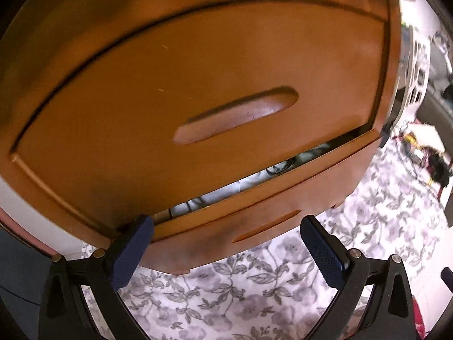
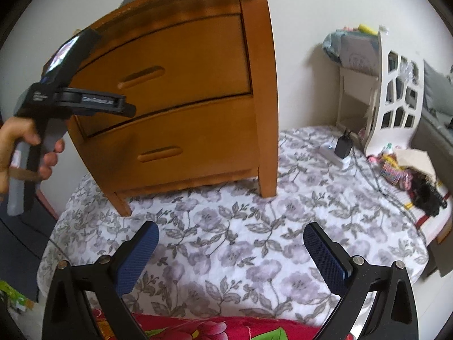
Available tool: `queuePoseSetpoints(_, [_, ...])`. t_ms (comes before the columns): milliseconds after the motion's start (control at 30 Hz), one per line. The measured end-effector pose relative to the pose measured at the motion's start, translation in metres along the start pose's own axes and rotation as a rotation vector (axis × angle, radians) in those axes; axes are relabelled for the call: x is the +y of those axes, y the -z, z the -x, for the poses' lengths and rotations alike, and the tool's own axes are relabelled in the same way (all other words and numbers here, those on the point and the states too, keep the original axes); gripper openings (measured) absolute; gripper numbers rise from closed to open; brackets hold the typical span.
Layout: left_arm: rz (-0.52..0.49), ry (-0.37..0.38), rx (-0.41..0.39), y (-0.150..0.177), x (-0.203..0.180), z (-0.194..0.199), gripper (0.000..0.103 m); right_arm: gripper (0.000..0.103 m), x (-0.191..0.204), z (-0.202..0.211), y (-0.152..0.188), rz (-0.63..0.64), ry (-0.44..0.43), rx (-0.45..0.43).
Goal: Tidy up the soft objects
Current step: 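Hook the left gripper on the lower drawer handle and pull outward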
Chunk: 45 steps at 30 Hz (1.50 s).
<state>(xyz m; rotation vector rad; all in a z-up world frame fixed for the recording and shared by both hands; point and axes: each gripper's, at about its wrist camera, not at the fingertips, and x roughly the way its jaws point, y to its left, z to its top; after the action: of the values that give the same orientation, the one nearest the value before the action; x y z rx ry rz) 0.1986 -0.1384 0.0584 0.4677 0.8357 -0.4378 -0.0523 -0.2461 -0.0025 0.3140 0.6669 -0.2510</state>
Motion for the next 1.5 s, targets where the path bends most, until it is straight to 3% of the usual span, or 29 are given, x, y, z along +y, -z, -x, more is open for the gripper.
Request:
queuePoseSetpoints(233, [-0.038,0.019,0.102,-0.015,-0.007,-0.033,0.103,0.103,-0.001,-0.005,0.002,-0.009,-0.019,0.019])
queuePoseSetpoints(567, [-0.068,0.029,0.172,-0.020,-0.009,-0.051,0.103,0.103,-0.006,-0.016,0.002,-0.040,-0.056,0.071])
queuePoseSetpoints(1500, [-0.280,0.071,0.265,-0.016,-0.020,-0.061,0.103,0.103,-0.007,-0.022,0.003,-0.052,-0.063,0.100])
